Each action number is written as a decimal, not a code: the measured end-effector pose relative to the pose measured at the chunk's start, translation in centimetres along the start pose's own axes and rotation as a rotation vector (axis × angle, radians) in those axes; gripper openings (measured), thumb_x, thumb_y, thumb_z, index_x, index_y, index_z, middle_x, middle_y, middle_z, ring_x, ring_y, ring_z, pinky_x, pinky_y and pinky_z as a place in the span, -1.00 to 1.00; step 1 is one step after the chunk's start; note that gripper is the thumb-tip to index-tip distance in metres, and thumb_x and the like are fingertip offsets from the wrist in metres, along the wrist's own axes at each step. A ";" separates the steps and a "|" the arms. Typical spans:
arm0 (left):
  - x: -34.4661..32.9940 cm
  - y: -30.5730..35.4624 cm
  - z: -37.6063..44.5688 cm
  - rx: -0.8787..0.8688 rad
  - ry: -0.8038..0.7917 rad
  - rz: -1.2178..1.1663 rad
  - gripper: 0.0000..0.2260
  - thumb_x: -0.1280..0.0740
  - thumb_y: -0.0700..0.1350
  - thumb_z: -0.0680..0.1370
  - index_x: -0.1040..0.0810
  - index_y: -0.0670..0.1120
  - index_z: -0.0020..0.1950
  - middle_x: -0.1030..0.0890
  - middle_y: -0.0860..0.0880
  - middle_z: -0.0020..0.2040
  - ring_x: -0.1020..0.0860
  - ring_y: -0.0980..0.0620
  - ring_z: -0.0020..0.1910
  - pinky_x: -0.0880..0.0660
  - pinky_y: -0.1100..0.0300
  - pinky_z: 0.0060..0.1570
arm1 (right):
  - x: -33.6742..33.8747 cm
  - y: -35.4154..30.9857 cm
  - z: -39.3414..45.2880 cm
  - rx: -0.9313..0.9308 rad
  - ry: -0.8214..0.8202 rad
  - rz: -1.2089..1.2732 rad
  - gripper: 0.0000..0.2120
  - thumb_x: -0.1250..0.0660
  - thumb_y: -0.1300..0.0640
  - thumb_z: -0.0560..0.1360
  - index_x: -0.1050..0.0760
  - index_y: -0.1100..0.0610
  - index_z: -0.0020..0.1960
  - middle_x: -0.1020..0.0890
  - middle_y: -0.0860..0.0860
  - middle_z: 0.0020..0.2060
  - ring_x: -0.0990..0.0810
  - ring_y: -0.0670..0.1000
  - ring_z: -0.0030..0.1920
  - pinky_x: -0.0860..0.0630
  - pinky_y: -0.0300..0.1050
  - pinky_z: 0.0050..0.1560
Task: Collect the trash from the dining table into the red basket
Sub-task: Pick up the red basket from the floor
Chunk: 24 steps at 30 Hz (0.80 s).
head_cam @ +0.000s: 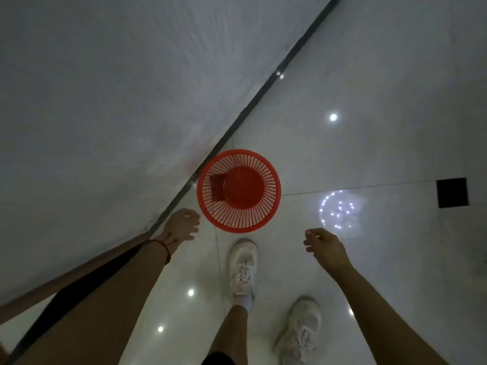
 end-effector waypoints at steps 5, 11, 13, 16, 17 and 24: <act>-1.8 -0.4 7.4 -0.004 0.075 -0.016 -0.52 -0.28 -0.04 0.53 -0.33 -0.23 0.38 -0.47 -0.24 0.32 -0.49 -0.17 0.18 -0.41 0.04 0.08 | -1.4 3.3 5.3 -0.013 0.026 0.046 -0.75 -0.21 0.15 0.55 -0.52 0.26 0.13 -0.60 0.16 -0.09 -0.57 0.09 -0.13 -0.45 -0.15 -0.13; -3.2 -0.7 10.3 -0.096 0.053 -0.120 -0.56 -0.32 -0.16 0.51 -0.36 -0.30 0.33 -0.55 -0.26 0.16 -0.56 -0.12 -0.04 -0.51 0.07 -0.05 | -2.1 7.9 5.7 -0.110 0.026 0.096 -0.72 -0.20 0.18 0.56 -0.49 0.32 0.18 -0.61 0.24 -0.03 -0.56 0.13 -0.09 -0.45 -0.18 -0.20; -3.5 -0.5 10.3 -0.123 0.067 -0.050 -0.62 -0.33 -0.17 0.50 -0.42 -0.27 0.28 -0.57 -0.21 0.09 -0.56 -0.10 -0.05 -0.52 0.10 -0.10 | -2.1 8.9 5.2 -0.138 0.017 0.113 -0.71 -0.20 0.17 0.56 -0.48 0.32 0.18 -0.60 0.22 -0.05 -0.57 0.13 -0.08 -0.46 -0.15 -0.15; -3.9 -0.1 9.4 -0.152 0.115 0.003 -0.91 -0.32 -0.20 0.49 -0.56 -0.22 -0.09 -0.60 -0.12 -0.13 -0.56 -0.04 -0.17 -0.53 0.26 -0.38 | -1.7 9.4 4.3 -0.150 0.015 0.143 -0.73 -0.21 0.16 0.55 -0.49 0.30 0.16 -0.60 0.19 -0.09 -0.57 0.13 -0.10 -0.47 -0.18 -0.21; -4.0 -0.1 8.7 -0.153 0.141 0.009 -0.90 -0.33 -0.21 0.48 -0.54 -0.19 -0.23 -0.59 -0.10 -0.22 -0.55 -0.02 -0.24 -0.51 0.31 -0.48 | -1.5 9.4 3.9 -0.153 0.017 0.154 -0.73 -0.21 0.16 0.55 -0.50 0.30 0.16 -0.60 0.19 -0.10 -0.57 0.13 -0.11 -0.47 -0.15 -0.17; -4.2 -1.7 -0.2 -0.127 0.187 -0.041 -0.83 -0.34 -0.24 0.46 -0.48 -0.11 -0.33 -0.54 -0.06 -0.33 -0.51 0.04 -0.35 -0.46 0.38 -0.61 | 2.0 7.7 -2.3 -0.113 0.058 0.208 -0.74 -0.20 0.16 0.55 -0.50 0.28 0.15 -0.60 0.17 -0.09 -0.56 0.11 -0.11 -0.43 -0.11 -0.07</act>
Point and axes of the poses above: each hand's wrist, its own z-axis towards the middle knuckle, its own x-axis out of the back of the hand, y = z × x, the point moved 2 cm from there along z, towards the middle knuckle
